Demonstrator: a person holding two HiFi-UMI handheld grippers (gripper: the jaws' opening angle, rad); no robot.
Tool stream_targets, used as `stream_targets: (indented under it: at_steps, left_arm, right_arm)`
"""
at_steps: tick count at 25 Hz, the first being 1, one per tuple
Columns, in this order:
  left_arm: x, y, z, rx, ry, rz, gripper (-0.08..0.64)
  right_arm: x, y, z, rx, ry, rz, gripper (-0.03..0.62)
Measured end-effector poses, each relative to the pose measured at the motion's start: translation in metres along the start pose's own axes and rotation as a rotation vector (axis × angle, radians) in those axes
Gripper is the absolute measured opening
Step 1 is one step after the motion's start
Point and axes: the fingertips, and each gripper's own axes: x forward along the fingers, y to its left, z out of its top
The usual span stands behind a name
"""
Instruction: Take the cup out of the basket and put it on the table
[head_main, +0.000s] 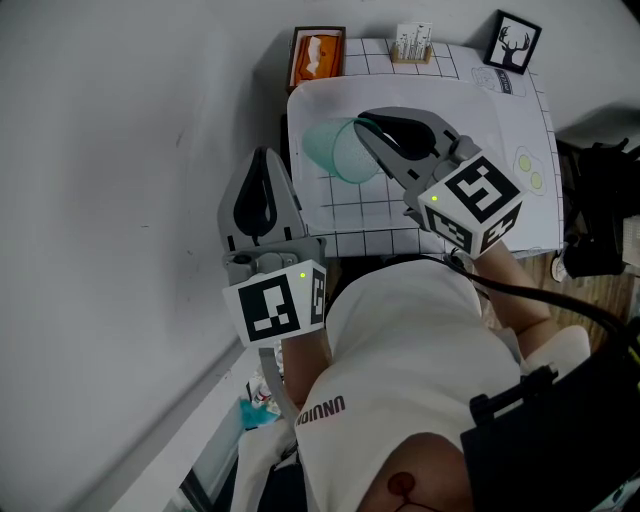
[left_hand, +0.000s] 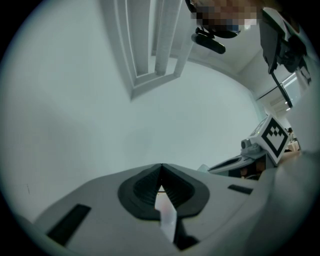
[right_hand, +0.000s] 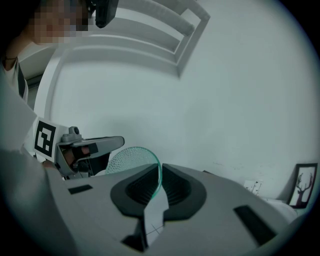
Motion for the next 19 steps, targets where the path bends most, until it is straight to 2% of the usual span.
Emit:
stream_targets:
  at_steps: [19]
  left_arm:
    - [0.0067, -0.0010, -0.0036, -0.012, 0.003, 0.013, 0.012]
  right_arm:
    - [0.0017, -0.0086, -0.0021, 0.004, 0.007, 0.006, 0.038]
